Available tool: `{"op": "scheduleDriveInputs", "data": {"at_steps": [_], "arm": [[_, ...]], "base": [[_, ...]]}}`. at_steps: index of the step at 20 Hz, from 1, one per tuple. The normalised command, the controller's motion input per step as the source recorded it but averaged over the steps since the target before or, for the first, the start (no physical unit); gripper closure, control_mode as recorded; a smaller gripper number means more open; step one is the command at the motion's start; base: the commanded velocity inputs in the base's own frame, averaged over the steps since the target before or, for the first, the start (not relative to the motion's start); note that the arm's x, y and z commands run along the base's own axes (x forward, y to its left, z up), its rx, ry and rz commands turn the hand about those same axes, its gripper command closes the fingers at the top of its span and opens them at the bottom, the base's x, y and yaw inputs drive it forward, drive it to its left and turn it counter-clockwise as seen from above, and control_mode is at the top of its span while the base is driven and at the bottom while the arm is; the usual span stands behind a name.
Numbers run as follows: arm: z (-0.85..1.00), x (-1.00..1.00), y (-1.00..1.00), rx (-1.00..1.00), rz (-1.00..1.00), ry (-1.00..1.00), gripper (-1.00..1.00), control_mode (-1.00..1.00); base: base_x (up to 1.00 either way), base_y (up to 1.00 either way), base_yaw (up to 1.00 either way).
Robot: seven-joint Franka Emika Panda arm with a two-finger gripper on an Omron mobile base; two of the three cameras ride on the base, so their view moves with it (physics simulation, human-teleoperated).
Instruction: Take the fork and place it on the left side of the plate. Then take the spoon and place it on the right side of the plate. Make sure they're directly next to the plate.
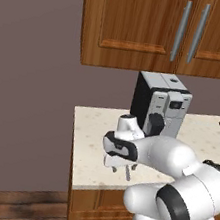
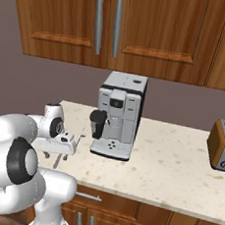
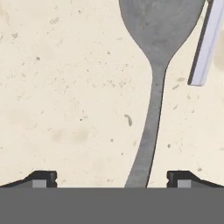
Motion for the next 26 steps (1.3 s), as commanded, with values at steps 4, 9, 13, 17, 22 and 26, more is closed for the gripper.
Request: {"op": "scheduleDriveInputs", "data": {"at_steps": [4,9,13,17,22,26], "arm": [[-0.2,0.0,0.0,0.0,0.0,0.0,-1.0,-1.0],[-0.23,0.0,0.0,0.0,0.0,-0.04,-1.0,-1.0],[-0.33,0.0,0.0,0.0,0.0,-0.07,-1.0,-1.0],[-0.44,0.0,0.0,0.0,0.0,-0.13,1.0,-1.0],[-0.4,-0.05,0.0,0.04,0.0,-0.17,1.0,-1.0],[-0.24,-0.05,0.0,0.04,0.0,-0.05,1.0,-1.0]], "base": [[0.0,0.0,0.0],[0.0,0.0,0.0],[0.0,0.0,0.0],[0.0,0.0,0.0],[0.0,0.0,0.0],[0.0,0.0,0.0]]}}
